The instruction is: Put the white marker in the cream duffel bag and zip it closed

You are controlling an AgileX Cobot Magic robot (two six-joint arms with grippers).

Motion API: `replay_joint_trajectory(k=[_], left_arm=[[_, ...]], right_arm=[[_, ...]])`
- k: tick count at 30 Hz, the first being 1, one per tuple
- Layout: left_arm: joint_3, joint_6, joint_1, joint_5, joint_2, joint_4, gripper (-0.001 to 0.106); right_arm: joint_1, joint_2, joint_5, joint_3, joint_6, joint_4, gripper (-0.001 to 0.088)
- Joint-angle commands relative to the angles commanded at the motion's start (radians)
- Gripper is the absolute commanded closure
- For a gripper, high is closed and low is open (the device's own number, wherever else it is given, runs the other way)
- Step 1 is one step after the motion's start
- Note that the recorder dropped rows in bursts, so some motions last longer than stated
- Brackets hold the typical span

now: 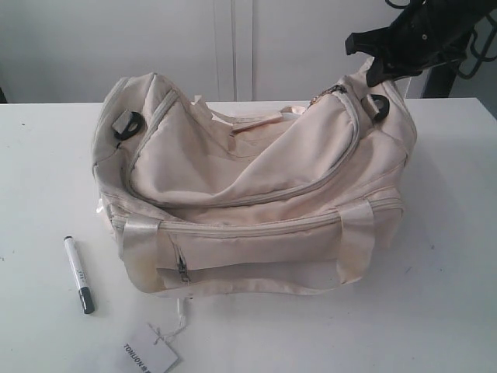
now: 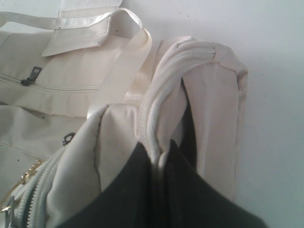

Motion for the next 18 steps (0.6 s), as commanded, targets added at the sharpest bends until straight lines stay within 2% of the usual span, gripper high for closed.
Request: replay_joint_trajectory(k=[6, 11, 18], left_arm=[[-0.06, 0.012, -0.085, 0.004, 0.077, 0.0, 0.105], [-0.168, 0.039, -0.196, 0.045, 0.159, 0.0, 0.105], [-0.305, 0.068, -0.26, 0.184, 0.241, -0.003, 0.105]], right_arm=[[0.0, 0.0, 0.0, 0.0, 0.0, 0.0, 0.0868], [0.0, 0.0, 0.0, 0.0, 0.0, 0.0, 0.0868], [0.0, 0.0, 0.0, 0.0, 0.0, 0.0, 0.0868]])
